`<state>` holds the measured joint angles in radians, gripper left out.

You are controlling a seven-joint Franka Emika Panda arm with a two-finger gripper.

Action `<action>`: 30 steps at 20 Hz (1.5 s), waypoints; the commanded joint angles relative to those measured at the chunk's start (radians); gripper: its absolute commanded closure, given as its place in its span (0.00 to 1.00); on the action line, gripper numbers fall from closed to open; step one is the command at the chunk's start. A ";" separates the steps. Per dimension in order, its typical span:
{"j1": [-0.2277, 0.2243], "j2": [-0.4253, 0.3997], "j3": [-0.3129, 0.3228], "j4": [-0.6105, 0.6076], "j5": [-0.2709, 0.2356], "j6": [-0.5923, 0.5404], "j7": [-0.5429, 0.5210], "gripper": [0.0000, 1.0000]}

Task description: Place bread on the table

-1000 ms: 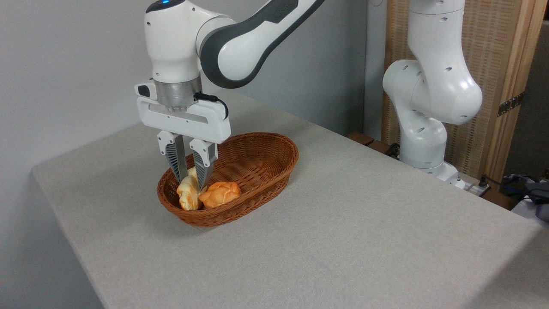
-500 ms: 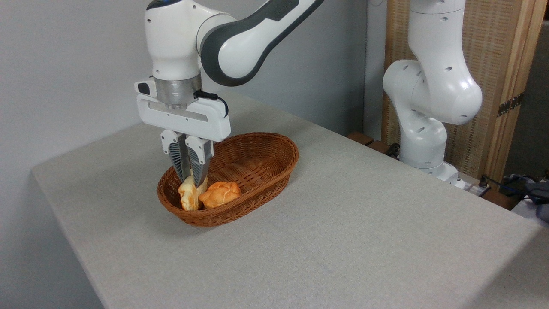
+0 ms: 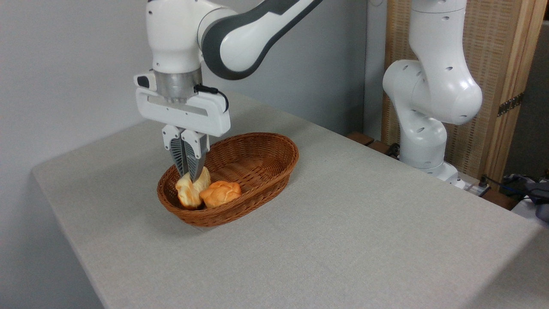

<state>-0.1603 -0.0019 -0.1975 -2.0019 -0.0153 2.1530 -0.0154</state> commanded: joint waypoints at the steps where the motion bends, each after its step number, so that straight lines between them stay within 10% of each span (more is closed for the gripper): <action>1: -0.001 -0.069 0.016 0.006 0.009 -0.033 -0.005 0.93; 10: 0.001 -0.093 0.170 0.072 0.009 -0.116 0.066 0.85; 21: 0.002 -0.081 0.335 0.080 0.011 -0.136 0.396 0.81; 23: 0.002 -0.064 0.354 0.077 0.011 -0.145 0.474 0.63; 25: 0.004 -0.050 0.362 0.071 0.012 -0.153 0.550 0.00; 30: 0.002 -0.029 0.372 0.071 0.011 -0.165 0.595 0.00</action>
<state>-0.1475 -0.0352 0.1624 -1.9391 -0.0153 2.0118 0.5535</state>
